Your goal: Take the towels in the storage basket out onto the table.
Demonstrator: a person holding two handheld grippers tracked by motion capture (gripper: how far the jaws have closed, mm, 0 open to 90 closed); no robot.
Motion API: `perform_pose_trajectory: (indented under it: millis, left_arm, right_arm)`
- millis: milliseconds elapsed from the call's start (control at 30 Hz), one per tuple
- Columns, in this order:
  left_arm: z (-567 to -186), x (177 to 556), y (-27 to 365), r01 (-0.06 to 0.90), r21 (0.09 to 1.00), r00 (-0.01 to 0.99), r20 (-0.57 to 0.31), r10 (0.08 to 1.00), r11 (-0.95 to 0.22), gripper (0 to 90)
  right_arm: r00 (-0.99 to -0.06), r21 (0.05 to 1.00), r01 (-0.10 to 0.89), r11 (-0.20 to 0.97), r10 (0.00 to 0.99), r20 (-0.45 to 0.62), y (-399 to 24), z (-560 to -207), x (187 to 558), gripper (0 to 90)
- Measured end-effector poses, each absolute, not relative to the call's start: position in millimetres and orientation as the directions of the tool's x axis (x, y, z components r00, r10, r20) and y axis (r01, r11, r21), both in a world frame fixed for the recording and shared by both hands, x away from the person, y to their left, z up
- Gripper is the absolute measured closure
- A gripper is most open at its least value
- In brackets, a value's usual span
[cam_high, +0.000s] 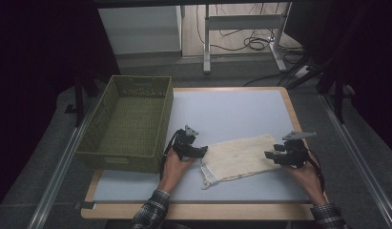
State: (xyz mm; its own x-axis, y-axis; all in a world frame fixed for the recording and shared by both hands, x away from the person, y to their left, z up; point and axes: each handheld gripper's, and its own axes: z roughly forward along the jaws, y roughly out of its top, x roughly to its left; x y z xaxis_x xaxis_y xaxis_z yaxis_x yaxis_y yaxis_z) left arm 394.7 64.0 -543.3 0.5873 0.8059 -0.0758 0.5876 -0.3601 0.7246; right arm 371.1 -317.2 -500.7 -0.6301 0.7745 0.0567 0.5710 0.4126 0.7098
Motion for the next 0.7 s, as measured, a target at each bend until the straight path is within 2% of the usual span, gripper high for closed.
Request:
perform_pose_trajectory:
  millis: [200, 300, 700]
  left_arm:
    - [-543.8, 394.4, 64.1, 0.587, 0.727, 0.585, -0.078, 0.807, -0.355, 19.0]
    - [-544.0, 394.4, 64.2, 0.586, 0.728, 0.586, -0.077, 0.807, -0.356, 19.2]
    - [-544.0, 394.2, 65.1, 0.588, 0.732, 0.575, -0.079, 0.814, -0.344, 22.0]
  right_arm:
    - [-0.677, 0.712, 0.547, 0.439, 0.732, 0.069, -300.8, -503.9, 356.7, 44.5]
    - [-0.705, 0.713, 0.533, 0.455, 0.705, 0.076, -289.8, -506.2, 349.4, 47.8]
    - [-0.807, 0.701, 0.474, 0.533, 0.581, 0.104, -231.8, -512.7, 324.4, 52.7]
